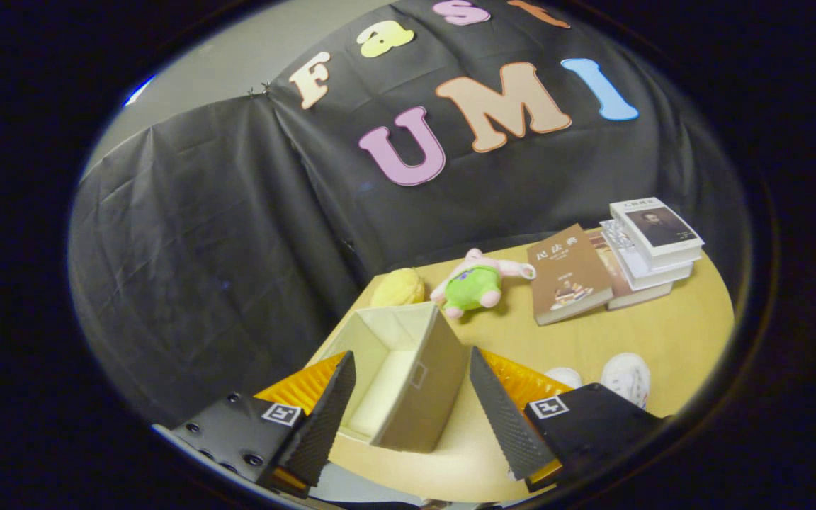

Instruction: Open the storage box then place both shoes into the box .Put the left shoe in first, then the right shoe, with the right side of both shoes facing outward in a uniform manner.

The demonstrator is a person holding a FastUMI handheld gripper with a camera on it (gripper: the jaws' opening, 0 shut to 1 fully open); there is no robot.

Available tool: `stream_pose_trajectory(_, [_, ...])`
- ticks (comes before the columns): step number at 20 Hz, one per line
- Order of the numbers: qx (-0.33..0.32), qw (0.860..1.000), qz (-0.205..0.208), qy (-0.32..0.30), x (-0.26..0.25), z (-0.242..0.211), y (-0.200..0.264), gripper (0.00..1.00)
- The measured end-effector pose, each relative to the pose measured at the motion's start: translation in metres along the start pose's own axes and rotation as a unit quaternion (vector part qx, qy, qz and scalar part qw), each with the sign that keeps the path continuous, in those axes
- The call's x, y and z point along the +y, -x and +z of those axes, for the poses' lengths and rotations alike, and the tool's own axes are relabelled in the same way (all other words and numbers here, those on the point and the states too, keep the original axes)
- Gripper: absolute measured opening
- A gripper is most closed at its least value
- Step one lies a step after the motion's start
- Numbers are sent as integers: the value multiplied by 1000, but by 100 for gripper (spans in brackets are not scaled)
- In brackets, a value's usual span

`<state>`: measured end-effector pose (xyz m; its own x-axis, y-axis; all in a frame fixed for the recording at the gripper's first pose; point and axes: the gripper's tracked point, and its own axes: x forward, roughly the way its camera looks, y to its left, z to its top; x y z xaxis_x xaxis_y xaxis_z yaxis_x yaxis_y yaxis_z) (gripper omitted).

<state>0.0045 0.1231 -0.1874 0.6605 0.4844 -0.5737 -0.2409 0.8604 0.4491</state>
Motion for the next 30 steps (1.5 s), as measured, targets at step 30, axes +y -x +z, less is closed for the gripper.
stream_pose_trajectory(30, [302,941,-106,106,-198,-183,-9,61])
